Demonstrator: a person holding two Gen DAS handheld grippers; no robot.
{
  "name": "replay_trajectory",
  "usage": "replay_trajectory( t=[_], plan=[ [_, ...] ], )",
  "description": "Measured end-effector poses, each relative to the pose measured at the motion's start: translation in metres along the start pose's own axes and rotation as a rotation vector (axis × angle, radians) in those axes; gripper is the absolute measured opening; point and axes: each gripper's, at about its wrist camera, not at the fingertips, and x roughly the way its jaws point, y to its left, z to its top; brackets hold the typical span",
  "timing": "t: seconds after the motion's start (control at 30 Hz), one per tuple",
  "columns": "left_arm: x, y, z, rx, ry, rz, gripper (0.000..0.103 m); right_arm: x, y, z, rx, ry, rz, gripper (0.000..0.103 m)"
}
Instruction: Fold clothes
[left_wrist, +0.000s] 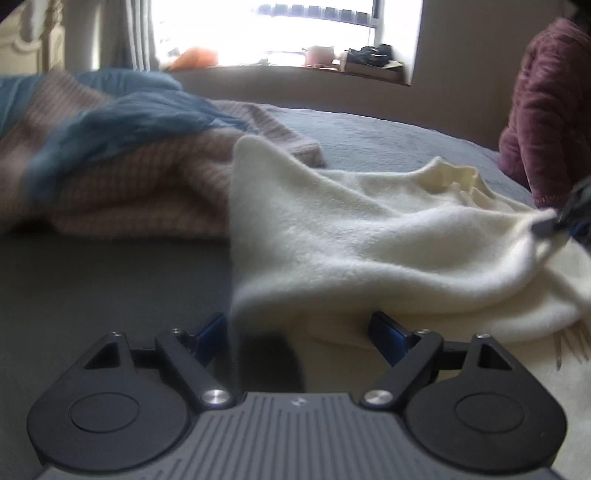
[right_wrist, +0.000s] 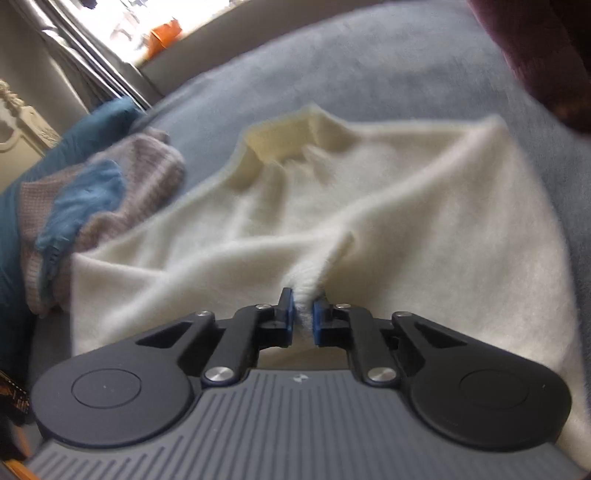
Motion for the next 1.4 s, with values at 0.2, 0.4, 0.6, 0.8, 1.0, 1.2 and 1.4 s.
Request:
replay_trajectory(
  t=[0.2,0.4,0.6,0.8,1.0,1.2,1.4],
  plan=[
    [-0.001,0.002,-0.001,-0.013,0.0,0.01,0.086,-0.096,0.054,0.036,-0.074,-0.259,0.178,0.007],
    [-0.001,0.001,-0.001,-0.015,0.012,0.011,0.087,-0.149,0.007,0.025,-0.038,-0.382,0.031,0.007],
    [0.0,-0.003,0.0,-0.01,0.026,0.029,0.088,-0.123,-0.037,0.022,0.033,-0.326,-0.08,0.006],
    [0.0,0.0,0.003,-0.029,0.05,0.023,0.088,-0.15,-0.017,0.03,-0.091,-0.408,-0.048,0.006],
    [0.0,0.001,0.002,0.0,0.054,0.014,0.088,-0.063,-0.097,-0.015,-0.034,-0.125,-0.264,0.011],
    [-0.028,0.022,0.008,0.041,0.081,-0.082,0.083,-0.074,-0.111,-0.022,-0.005,-0.194,-0.283,0.011],
    [-0.046,0.02,0.04,0.08,-0.107,-0.109,0.085,-0.101,-0.073,-0.003,-0.198,-0.331,-0.243,0.012]
  ],
)
